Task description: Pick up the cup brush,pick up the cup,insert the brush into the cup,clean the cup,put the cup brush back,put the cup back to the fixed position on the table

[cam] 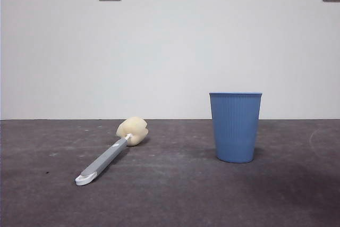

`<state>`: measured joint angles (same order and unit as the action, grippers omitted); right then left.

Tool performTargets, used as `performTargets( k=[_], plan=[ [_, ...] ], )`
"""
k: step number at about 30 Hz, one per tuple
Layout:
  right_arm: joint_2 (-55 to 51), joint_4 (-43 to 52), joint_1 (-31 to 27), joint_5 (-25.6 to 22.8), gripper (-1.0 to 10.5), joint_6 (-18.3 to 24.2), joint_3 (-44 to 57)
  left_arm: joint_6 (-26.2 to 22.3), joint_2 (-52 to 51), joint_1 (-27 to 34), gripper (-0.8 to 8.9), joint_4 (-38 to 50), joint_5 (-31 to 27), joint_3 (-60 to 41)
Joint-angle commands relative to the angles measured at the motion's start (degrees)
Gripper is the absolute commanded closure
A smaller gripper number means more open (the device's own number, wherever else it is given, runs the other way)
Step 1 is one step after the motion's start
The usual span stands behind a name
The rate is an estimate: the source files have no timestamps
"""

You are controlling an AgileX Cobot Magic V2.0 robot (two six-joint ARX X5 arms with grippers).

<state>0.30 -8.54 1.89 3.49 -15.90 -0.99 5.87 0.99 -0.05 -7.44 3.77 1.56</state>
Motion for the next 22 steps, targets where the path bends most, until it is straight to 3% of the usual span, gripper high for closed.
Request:
performTargets(
  k=[1, 5, 8, 12, 17, 22],
  plan=[
    [0.1, 0.5, 0.1, 1.2, 9.6, -4.4, -1.9, 5.0, -0.2, 0.1, 8.20, -0.9, 2.0, 1.5],
    [1.1, 0.4, 0.1, 2.6, 9.6, -4.7, -6.0, 9.0, 0.3, 0.1, 8.20, -2.7, 3.3, 5.6],
    [3.2, -0.3, 0.1, 3.6, 9.6, -4.6, -10.1, 9.3, 1.6, 0.1, 8.20, -3.8, 5.6, 9.8],
    [8.1, -3.5, 0.2, 8.4, 9.6, -4.0, -16.6, 9.1, 5.3, 0.1, 8.20, -7.9, 8.0, 16.5],
    [15.7, -13.9, 0.2, 18.0, 9.6, 2.4, -26.9, 6.6, 11.5, 0.1, 8.20, -16.2, 14.9, 25.3],
    [24.4, -29.7, 0.2, 26.1, 9.6, 12.5, -39.0, 0.9, 18.0, 0.1, 8.20, -25.0, 24.0, 33.9]
  ],
)
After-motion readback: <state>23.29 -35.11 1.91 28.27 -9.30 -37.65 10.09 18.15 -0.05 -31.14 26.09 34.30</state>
